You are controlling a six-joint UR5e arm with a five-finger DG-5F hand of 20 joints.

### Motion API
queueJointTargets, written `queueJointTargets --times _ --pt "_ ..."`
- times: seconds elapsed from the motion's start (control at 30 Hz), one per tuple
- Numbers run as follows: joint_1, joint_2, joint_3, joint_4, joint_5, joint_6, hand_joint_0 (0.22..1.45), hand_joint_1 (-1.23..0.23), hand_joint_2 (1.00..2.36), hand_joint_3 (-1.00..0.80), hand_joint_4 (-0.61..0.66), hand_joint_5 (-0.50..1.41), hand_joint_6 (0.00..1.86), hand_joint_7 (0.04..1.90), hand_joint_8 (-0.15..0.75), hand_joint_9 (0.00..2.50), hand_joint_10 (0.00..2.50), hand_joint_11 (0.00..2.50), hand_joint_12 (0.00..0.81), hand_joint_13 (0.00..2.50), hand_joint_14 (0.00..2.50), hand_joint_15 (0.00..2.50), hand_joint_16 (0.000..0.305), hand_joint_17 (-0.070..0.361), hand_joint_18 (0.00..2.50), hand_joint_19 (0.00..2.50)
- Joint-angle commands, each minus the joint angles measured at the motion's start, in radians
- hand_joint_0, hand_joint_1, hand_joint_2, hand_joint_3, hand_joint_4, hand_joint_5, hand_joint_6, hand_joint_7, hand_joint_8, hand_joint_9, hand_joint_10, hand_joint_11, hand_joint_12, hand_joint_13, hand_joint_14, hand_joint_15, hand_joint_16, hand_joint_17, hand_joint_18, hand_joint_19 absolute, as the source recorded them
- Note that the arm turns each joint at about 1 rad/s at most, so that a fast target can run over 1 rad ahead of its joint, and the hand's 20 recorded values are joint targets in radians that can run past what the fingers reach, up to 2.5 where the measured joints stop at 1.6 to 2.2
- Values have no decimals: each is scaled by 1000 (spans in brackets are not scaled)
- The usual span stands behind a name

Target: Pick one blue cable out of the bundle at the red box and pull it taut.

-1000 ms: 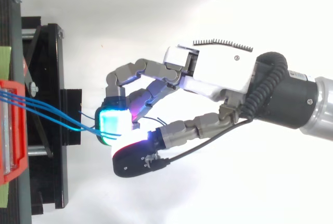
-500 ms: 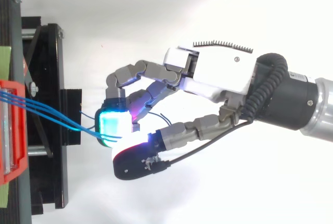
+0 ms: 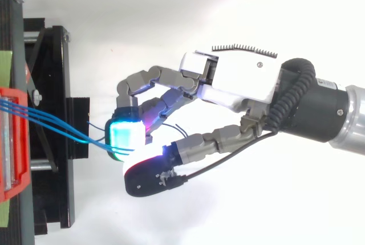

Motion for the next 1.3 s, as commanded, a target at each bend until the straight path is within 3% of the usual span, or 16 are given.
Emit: queueJointTargets --times 0.0,0.07,0.13,0.23,0.37,0.63,0.87,0.9,0.97,1.0,1.13,1.27 --pt "0 0 0 0 0 1 574 -809 1024 -139 50 -149 791 1418 303 866 17 735 438 582 7 199 60 136 651 304" --pt "0 0 0 0 0 0 563 -783 1022 -105 32 -146 796 1438 295 877 15 702 443 584 5 194 61 138 656 306" --pt "0 -1 0 -2 0 0 554 -711 1007 -57 -4 -127 806 1313 303 893 7 411 490 613 3 150 74 166 733 268" --pt "0 0 1 0 0 1 548 -618 1004 -23 19 -71 693 1337 297 894 5 260 494 609 3 124 75 170 739 274" --pt "0 -1 0 -2 0 1 548 -619 1005 8 37 -68 676 1338 304 903 6 341 499 610 3 144 75 170 740 278" --pt "0 0 0 -2 0 0 575 -812 1024 0 108 -153 753 1296 298 786 15 579 446 535 5 182 62 140 628 303" --pt "0 0 0 0 0 1 554 -798 1022 -14 82 -126 707 1310 275 801 9 409 449 542 4 142 65 145 649 299" --pt "0 0 1 -2 0 1 553 -793 1021 -19 94 -121 701 1242 276 799 11 376 449 543 4 138 65 146 652 297" --pt "0 0 0 0 0 1 562 -794 1021 -17 112 -99 631 1299 274 790 9 393 446 534 4 145 64 144 644 301" --pt "0 0 0 -2 0 1 582 -813 1024 -7 94 -92 575 1420 264 774 11 438 434 522 4 152 61 138 622 305" --pt "0 0 0 -2 0 1 649 -882 1027 -25 105 -124 634 1365 264 759 15 551 419 521 4 161 58 130 621 288" --pt "0 0 0 -3 -2 1 635 -902 1027 -62 111 -136 673 1321 260 762 13 559 416 524 5 155 58 130 625 284"
